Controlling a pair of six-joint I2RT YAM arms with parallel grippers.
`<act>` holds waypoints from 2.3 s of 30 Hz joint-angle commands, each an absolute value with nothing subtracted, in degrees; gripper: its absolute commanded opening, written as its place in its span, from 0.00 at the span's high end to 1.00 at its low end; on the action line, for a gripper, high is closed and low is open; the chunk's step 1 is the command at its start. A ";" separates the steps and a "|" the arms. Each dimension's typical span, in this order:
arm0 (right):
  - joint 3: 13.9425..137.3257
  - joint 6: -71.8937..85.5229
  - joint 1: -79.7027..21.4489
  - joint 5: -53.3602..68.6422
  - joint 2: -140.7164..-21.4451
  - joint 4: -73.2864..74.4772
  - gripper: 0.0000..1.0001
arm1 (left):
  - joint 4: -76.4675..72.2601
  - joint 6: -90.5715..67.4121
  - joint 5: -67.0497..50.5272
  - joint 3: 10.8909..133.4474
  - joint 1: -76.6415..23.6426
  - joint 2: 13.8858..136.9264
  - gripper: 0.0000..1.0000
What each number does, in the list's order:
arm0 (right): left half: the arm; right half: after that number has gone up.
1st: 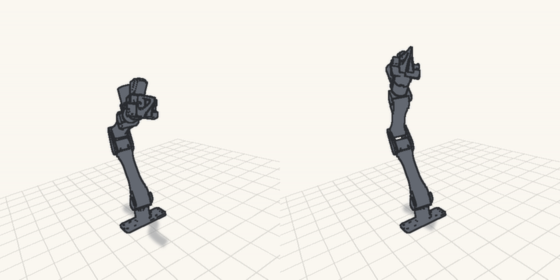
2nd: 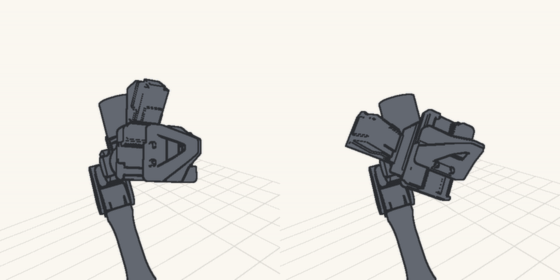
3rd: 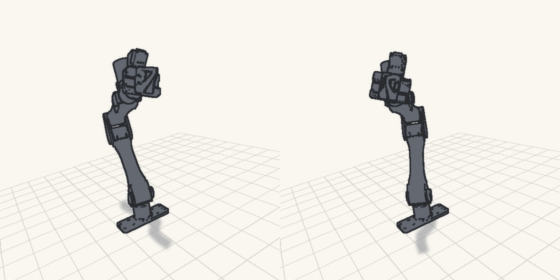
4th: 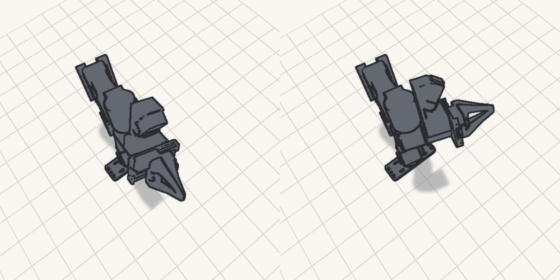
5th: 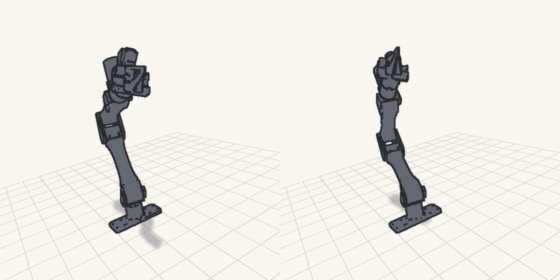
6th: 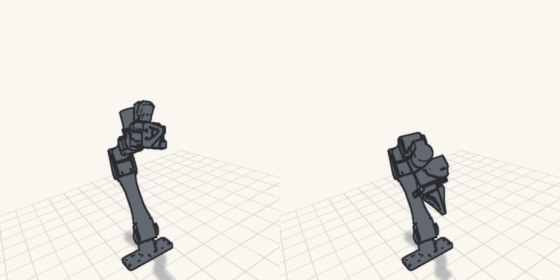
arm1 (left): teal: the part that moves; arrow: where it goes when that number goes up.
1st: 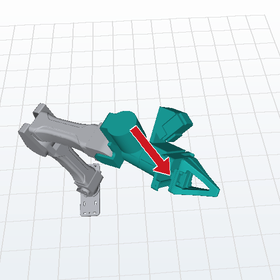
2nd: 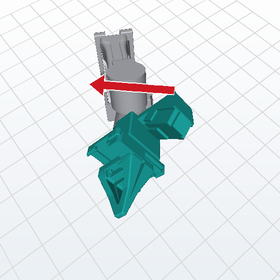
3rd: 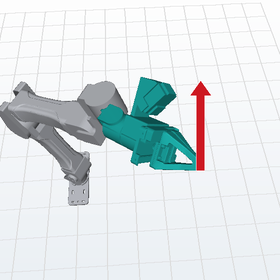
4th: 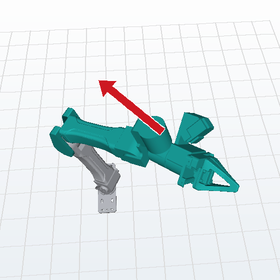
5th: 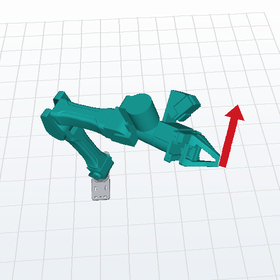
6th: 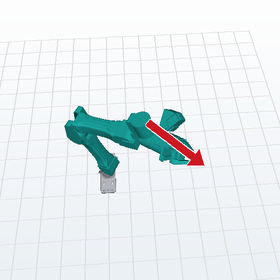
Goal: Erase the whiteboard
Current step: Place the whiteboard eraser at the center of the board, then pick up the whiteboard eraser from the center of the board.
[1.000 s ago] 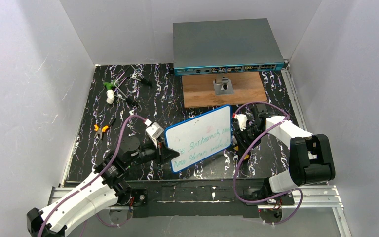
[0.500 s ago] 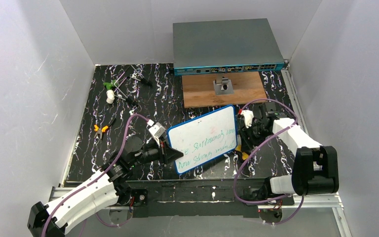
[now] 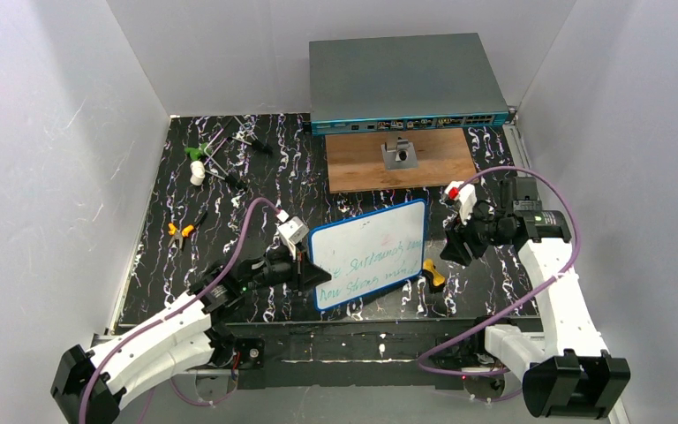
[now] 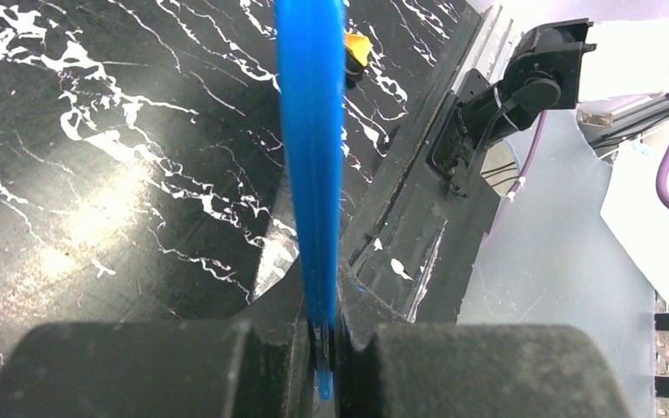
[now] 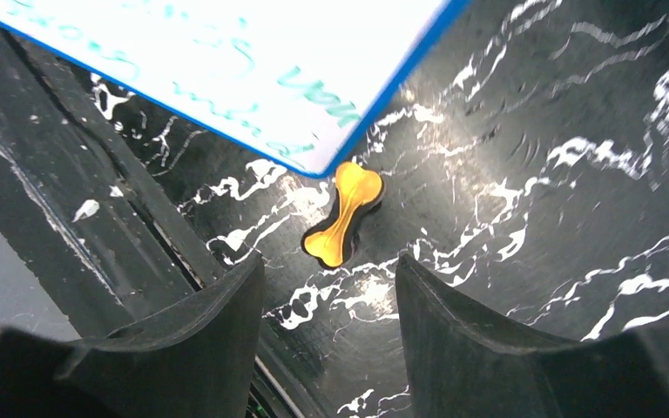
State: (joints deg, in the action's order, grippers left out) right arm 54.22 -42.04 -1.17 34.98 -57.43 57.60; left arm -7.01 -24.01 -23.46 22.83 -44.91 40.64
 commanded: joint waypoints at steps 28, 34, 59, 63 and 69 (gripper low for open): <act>98.60 -59.33 -12.38 42.66 -81.08 82.89 0.15 | -14.81 -3.99 -43.79 42.43 -40.54 60.95 1.00; 97.43 -64.43 -13.33 43.69 -82.69 86.16 0.20 | -13.95 -2.38 -44.98 43.85 -40.56 61.96 1.00; 91.62 -52.65 -14.98 37.29 -80.40 80.13 0.99 | -19.43 -8.34 -36.25 43.87 -40.06 66.82 0.36; 92.63 -51.17 -9.50 38.03 -79.53 79.52 0.99 | -20.47 -10.17 -29.10 41.32 -39.81 62.02 0.02; 93.29 -50.43 -3.85 38.92 -77.90 81.87 0.99 | -20.24 -24.05 -17.30 34.36 -39.59 54.37 0.02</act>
